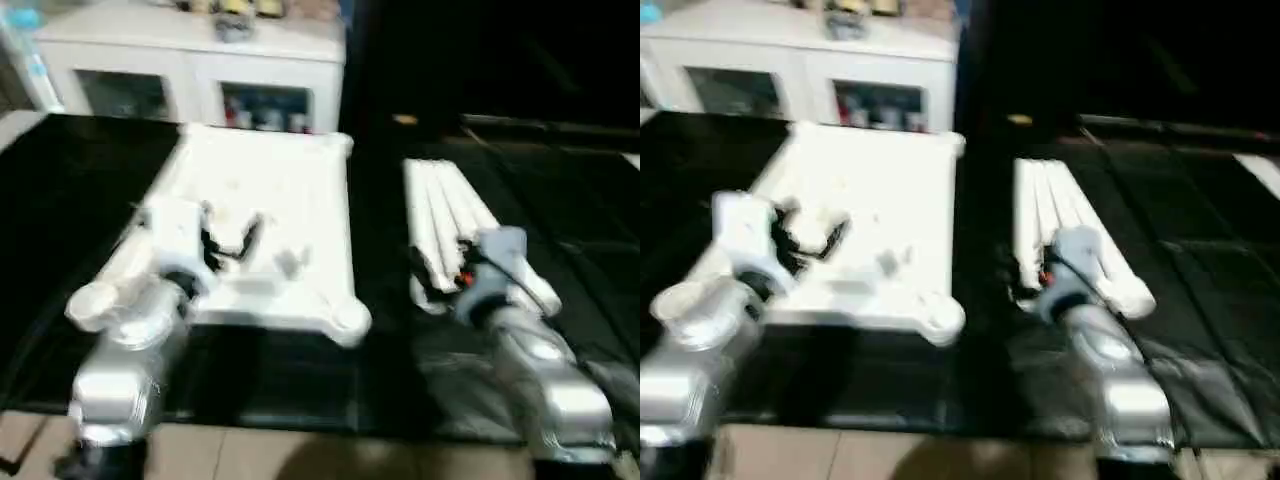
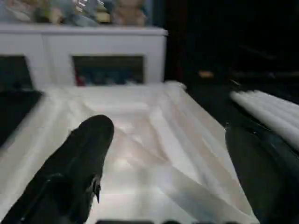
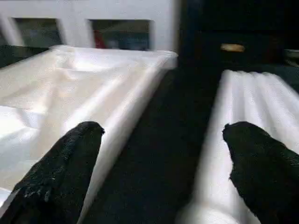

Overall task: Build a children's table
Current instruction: Move to table

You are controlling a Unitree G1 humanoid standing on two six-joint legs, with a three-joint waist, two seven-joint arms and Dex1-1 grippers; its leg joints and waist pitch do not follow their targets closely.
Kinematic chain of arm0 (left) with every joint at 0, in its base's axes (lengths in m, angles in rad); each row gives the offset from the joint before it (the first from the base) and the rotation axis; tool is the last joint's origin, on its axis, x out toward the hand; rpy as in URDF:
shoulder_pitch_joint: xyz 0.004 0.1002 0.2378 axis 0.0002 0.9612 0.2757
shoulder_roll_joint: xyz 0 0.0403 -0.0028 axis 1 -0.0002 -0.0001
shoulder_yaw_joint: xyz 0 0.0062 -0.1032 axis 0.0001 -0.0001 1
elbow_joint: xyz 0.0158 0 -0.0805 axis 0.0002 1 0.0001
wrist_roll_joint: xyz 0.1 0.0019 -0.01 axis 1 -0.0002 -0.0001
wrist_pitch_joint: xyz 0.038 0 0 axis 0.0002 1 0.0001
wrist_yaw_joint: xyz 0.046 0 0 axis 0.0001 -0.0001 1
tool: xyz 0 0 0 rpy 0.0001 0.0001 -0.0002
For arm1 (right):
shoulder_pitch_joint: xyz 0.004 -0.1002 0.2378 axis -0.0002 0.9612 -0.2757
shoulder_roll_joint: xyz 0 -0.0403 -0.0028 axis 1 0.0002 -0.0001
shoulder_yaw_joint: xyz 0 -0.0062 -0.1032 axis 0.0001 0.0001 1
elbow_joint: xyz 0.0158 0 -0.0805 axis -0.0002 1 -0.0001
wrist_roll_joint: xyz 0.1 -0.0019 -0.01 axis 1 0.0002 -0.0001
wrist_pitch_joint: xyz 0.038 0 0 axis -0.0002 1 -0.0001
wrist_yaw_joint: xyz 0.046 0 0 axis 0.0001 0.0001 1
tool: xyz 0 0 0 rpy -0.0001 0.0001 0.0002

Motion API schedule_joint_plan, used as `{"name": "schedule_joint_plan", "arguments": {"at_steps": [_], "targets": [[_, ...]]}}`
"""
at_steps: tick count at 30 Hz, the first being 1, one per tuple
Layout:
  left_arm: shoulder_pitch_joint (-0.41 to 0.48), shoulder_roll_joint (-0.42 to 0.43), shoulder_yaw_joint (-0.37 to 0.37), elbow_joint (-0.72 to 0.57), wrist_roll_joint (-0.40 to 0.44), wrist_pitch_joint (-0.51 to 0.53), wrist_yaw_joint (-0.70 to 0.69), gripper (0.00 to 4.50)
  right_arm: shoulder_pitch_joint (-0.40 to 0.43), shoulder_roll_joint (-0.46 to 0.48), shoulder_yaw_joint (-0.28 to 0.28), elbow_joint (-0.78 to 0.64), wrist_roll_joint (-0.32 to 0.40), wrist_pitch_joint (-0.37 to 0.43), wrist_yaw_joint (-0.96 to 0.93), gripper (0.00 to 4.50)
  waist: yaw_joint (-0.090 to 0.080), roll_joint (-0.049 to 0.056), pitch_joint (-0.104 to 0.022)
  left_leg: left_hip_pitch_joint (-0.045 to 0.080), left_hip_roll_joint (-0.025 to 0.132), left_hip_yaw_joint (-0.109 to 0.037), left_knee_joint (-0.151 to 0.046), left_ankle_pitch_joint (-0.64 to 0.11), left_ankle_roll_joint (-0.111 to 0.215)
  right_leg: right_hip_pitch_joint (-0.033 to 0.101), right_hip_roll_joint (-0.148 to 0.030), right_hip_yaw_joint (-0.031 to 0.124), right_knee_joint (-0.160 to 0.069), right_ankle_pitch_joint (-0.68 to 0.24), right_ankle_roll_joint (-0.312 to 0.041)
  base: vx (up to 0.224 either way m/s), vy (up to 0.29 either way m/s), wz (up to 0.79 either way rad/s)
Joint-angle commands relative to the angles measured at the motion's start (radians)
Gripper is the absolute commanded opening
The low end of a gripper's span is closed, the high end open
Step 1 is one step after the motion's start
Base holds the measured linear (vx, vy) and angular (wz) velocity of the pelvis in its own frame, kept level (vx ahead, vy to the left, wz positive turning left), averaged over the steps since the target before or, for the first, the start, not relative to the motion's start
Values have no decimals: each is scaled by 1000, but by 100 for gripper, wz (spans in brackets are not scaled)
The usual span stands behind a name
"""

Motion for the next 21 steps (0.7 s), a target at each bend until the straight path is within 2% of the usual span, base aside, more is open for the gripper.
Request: {"name": "schedule_joint_plan", "arguments": {"at_steps": [1, 2, 3, 4, 5, 6, 7, 8, 9, 10, 11, 12, 13, 14, 15, 16, 17, 18, 19, 20, 21], "targets": [[-10, -4, -10, 26, 8, 3, -7, 432, 2, -12, -21, -2, -2, -4, -13, 450, -55, 29, -56, 128, 142, -115, -144, -89, 247, -83, -36, -13, 36, -55, -116, 145, 17, 21], [-11, -7, -9, 22, 4, 8, -9, 432, 5, -10, -23, -8, 11, -4, -5, 450, -54, 13, -55, 129, 140, -108, -133, -44, 353, -100, -61, -2, 34, -4, -59, 116, 2, 10], [-5, -8, -11, 14, 3, 12, -14, 432, 9, -9, -21, -9, 11, -2, -7, 450, -60, 1, -55, 113, 119, -93, -123, -7, 377, -91, -76, 9, 15, 34, -62, 116, 2, 10], [0, -6, -15, 9, 2, 14, -16, 432, 11, -9, -17, -11, 3, -3, -9, 450, -37, -26, -57, 18, 13, -8, -70, 36, 348, 6, -106, 57, -57, 107, -107, 123, -9, 14], [3, -4, -19, 4, 3, 15, -16, 432, 12, -10, -15, -12, -7, -3, -11, 450, 6, -29, -62, -56, -22, 9, 5, 31, 273, 99, -175, 142, -108, 55, -243, 116, -5, 6], [3, -4, -19, 5, 2, 15, -17, 432, 9, -5, -17, -15, -4, 1, -12, 450, 21, -50, -69, -135, -3, -6, 68, 69, 172, 161, -200, 157, -113, 32, -312, 116, -5, 6], [3, -5, -20, 6, 0, 14, -17, 432, 7, -2, -19, -17, -2, 4, -12, 450, 38, -32, -75, -130, 11, -14, 62, 93, 123, 148, -203, 155, -107, 103, -343, 97, 12, 2], [-6, 0, -25, 20, -2, 16, -19, 432, -4, 10, -26, -23, 18, 10, -8, 450, 24, -13, -69, -146, 30, -23, 1, 213, 69, 126, -141, 97, -58, 323, -341, 52, 15, 1], [-6, 0, -25, 20, -2, 16, -19, 432, -4, 10, -26, -23, 18, 10, -8, 450, 19, 0, -71, -131, 31, -14, -46, 295, 60, 104, -91, 51, -32, 395, -303, 52, 15, 1], [-8, 8, -37, 41, -7, 20, -41, 432, -14, -3, -11, -15, 14, -4, 7, 450, -1, 30, -79, -63, 63, -44, -62, 473, 126, 32, -30, 3, 17, 429, -195, 60, 13, -8], [-5, 21, -54, 52, -6, 20, -71, 432, -20, -24, 8, -10, 4, -12, 28, 450, -18, 43, -102, 43, 114, -105, -23, 788, 204, -68, -38, 8, 41, 327, -100, 81, 27, -4], [-5, 22, -54, 52, -6, 20, -72, 432, -20, -25, 9, -9, 4, -13, 29, 450, -15, 34, -99, 44, 126, -121, -14, 1036, 227, -85, -82, 45, 17, 296, -20, 81, 27, -4], [-5, 38, -68, 55, 0, 17, -96, 432, -24, -39, 18, -10, -3, -10, 40, 450, -6, 28, -94, 26, 104, -105, -7, 1034, 209, -80, -91, 56, 0, 323, -7, 0, 0, 0], [-7, 58, -82, 57, 4, 20, -126, 432, -30, -55, 23, -16, 1, 0, 58, 450, 7, 9, -80, -27, 48, -43, -19, 823, 148, -39, -90, 59, -22, 370, -26, 0, 0, 0], [-7, 58, -82, 57, 4, 20, -126, 432, -30, -55, 23, -16, 1, 0, 58, 450, 13, 9, -80, -41, 37, -29, -29, 695, 117, -19, -84, 60, -19, 385, -45, 0, 0, 0], [-10, 66, -87, 60, 1, 21, -143, 432, -33, -67, 27, -19, 2, 12, 69, 450, 24, 2, -81, -60, 33, -14, -48, 493, 63, 5, -84, 64, -20, 411, -59, 0, 0, 0], [-20, 100, -105, 66, -17, 13, -209, 432, -40, -99, 30, -35, 14, 59, 105, 450, 24, 5, -71, -61, 40, -12, -69, 306, 21, 10, -84, 61, -31, 349, -81, -74, -27, -1], [-22, 104, -107, 67, -17, 11, -216, 432, -41, -102, 31, -36, 14, 65, 108, 450, 24, 7, -66, -59, 42, -12, -79, 222, 3, 11, -83, 61, -38, 297, -90, -74, -27, -1], [-39, 155, -140, 86, -10, -27, -297, 432, -48, -155, 51, -50, 17, 105, 164, 450, 20, 9, -57, -55, 49, -12, -94, 86, -27, 10, -84, 62, -47, 206, -106, -78, -31, -2], [-46, 174, -154, 95, -2, -46, -327, 432, -50, -169, 55, -55, 31, 121, 190, 450, 19, 12, -51, -46, 52, -10, -106, -26, -40, 11, -84, 63, -57, 96, -114, -82, -32, 0], [-56, 196, -171, 108, 4, -64, -368, 432, -53, -182, 57, -65, 52, 140, 216, 450, 16, 9, -47, -45, 53, -8, -113, -71, -39, 10, -85, 64, -63, 43, -117, -82, -32, 0]]}}
